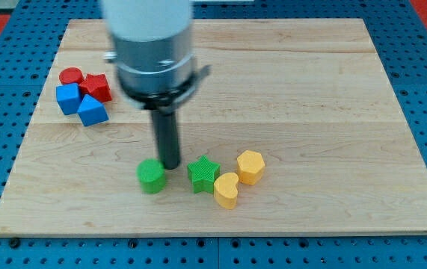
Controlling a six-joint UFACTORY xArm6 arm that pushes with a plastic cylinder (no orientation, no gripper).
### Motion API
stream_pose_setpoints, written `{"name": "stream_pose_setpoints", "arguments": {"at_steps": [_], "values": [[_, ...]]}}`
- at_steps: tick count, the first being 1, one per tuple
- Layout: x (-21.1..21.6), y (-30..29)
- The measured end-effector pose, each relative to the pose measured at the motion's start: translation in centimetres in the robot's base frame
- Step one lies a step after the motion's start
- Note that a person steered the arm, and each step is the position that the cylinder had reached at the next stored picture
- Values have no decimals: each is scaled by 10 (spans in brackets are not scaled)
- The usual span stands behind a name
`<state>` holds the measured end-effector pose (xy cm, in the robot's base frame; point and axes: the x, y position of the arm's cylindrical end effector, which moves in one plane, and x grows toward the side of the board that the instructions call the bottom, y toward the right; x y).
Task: Push the green circle below the green star
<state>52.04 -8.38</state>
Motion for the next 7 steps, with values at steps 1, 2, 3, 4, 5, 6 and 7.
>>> {"name": "stream_pose_setpoints", "arguments": {"at_steps": [1,2,3,4,5,6,7], "values": [[9,-38],[25,-65],[35,-98],[46,-139],[65,-112],[52,-51],[27,-19]]}}
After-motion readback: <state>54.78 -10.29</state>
